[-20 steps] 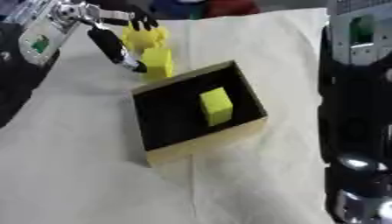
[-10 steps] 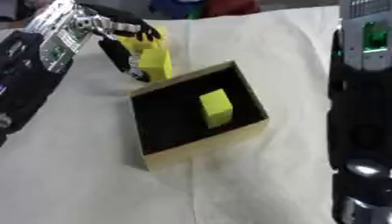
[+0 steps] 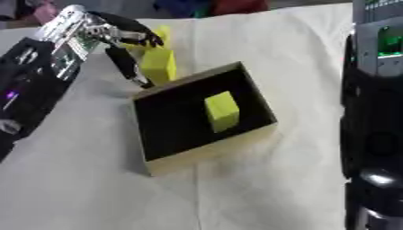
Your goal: Pick up objects on the table and place them in the box.
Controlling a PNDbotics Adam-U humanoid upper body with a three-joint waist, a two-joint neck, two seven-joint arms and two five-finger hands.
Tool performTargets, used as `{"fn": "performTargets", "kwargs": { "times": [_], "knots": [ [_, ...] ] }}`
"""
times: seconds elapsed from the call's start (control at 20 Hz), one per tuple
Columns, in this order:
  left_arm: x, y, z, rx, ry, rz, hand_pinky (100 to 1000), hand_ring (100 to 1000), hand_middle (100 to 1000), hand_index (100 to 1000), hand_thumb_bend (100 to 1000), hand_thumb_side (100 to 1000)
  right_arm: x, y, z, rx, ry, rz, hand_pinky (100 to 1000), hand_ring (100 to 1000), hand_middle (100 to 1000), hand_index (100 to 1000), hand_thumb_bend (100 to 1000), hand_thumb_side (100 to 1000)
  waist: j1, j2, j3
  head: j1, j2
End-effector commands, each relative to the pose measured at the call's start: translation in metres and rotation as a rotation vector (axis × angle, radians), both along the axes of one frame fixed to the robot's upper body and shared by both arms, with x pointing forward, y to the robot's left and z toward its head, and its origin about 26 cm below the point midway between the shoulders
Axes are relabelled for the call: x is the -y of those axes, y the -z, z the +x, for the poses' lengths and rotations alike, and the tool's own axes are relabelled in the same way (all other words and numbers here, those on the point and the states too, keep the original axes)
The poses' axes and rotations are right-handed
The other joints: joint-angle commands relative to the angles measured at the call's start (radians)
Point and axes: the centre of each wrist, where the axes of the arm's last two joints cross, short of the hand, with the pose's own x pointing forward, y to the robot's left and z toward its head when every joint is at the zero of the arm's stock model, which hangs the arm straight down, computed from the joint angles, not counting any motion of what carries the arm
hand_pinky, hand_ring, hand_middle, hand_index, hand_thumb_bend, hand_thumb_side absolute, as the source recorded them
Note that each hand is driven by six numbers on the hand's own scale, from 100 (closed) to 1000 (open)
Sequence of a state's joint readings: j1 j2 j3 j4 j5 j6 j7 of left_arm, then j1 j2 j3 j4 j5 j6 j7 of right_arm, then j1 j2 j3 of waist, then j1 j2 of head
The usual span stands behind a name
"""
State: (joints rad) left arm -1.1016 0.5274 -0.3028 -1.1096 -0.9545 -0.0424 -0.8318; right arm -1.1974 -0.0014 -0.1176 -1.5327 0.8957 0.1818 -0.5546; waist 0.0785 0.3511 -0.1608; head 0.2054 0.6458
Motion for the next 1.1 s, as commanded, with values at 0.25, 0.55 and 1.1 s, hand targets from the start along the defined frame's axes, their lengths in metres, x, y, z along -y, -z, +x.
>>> {"fn": "performTargets", "kwargs": {
  "times": [0.25, 0.55, 1.1],
  "knots": [
    [-0.004, -0.011, 0.003, 0.080, 0.000, -0.026, 867, 875, 827, 965, 490, 487, 0.006, -0.013, -0.003, 0.023, 0.008, 0.009, 824, 804, 714, 821, 100, 964, -0.004, -0.012, -0.009, 0.012, -0.020],
    [-0.003, -0.009, 0.004, 0.126, -0.006, -0.018, 791, 757, 658, 827, 416, 360, 0.008, -0.011, -0.002, 0.014, 0.006, 0.025, 825, 804, 713, 819, 100, 971, -0.004, -0.007, -0.013, 0.015, -0.020],
    [-0.001, -0.012, 0.002, 0.175, 0.015, -0.037, 632, 614, 553, 726, 181, 143, 0.017, -0.005, -0.001, 0.005, 0.006, 0.064, 826, 803, 710, 816, 100, 979, -0.006, -0.014, -0.013, 0.007, -0.008]
  ]
}}
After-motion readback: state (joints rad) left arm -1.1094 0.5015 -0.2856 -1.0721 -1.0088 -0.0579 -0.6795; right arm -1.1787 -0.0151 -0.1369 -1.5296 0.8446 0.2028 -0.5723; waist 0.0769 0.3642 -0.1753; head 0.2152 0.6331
